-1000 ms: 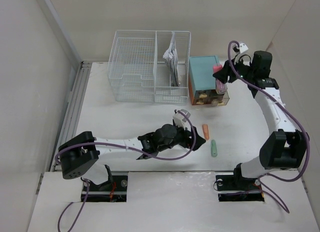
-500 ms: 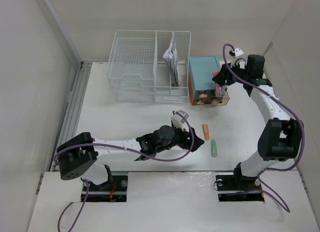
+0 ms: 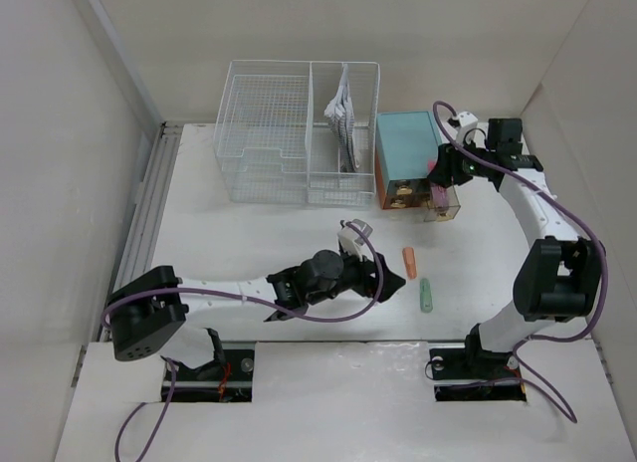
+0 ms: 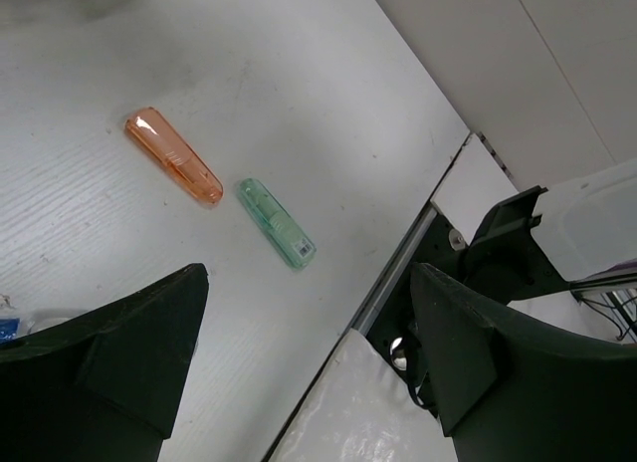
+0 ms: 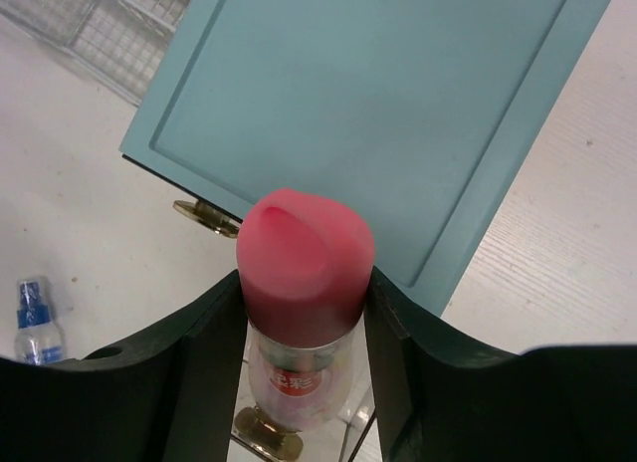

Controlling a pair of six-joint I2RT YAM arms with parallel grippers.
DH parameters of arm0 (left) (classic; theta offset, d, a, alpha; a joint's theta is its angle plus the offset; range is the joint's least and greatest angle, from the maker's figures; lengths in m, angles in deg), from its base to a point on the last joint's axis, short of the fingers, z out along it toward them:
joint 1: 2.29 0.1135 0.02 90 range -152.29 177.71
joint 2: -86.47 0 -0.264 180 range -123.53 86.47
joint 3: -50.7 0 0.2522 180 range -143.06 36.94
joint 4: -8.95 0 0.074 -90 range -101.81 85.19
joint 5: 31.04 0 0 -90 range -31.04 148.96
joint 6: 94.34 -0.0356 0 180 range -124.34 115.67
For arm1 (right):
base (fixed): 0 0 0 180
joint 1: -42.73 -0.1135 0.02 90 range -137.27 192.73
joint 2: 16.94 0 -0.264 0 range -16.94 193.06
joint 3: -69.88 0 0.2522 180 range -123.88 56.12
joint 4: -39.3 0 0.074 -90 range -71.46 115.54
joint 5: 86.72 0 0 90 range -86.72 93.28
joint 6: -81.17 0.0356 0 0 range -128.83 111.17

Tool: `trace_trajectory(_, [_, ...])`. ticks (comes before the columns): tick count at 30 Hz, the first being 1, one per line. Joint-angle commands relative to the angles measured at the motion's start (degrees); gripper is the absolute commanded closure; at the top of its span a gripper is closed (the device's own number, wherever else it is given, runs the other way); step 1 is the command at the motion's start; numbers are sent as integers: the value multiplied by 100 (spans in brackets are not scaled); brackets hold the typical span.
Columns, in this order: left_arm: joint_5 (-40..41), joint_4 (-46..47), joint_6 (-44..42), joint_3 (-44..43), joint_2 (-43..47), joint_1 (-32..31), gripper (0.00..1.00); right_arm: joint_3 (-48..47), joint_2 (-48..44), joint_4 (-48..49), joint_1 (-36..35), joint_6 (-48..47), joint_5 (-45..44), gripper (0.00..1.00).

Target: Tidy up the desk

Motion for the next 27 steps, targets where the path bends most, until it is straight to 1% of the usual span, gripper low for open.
trace_trajectory(1, [73, 273, -31, 82, 284, -16, 20, -266, -234, -604, 27, -257, -147, 100])
trace_trajectory(6, [74, 273, -31, 82, 398, -16, 20, -266, -418, -772, 27, -371, -209, 100])
trace_trajectory(14, [74, 273, -83, 135, 398, -16, 20, -450, -349, -1501, -78, -678, -385, 100])
trace_trajectory(16, [74, 273, -84, 135, 398, -16, 20, -450, -287, -1554, -131, -731, -438, 100])
trace_trajectory(17, [74, 273, -84, 135, 398, -16, 20, -450, -235, -1554, -131, -731, -438, 86])
trace_trajectory(18, [74, 273, -84, 135, 398, -16, 20, -450, -234, -1554, -131, -792, -438, 62])
trace_trajectory(19, [74, 273, -84, 135, 398, -16, 20, -450, -234, -1554, -131, -793, -438, 35])
trace_trajectory(20, [74, 273, -84, 135, 398, -16, 20, -450, -286, -1458, -131, -793, -386, 27])
trace_trajectory(21, [74, 273, -84, 135, 450, -16, 20, -380, -426, -1257, -131, -793, -385, 20])
trace_trajectory(24, [74, 273, -84, 196, 451, -16, 20, -301, -821, -1097, -131, -854, -385, 19])
trace_trajectory(27, [126, 273, -84, 196, 504, -16, 20, -301, -1121, -1027, -131, -1239, -262, 19])
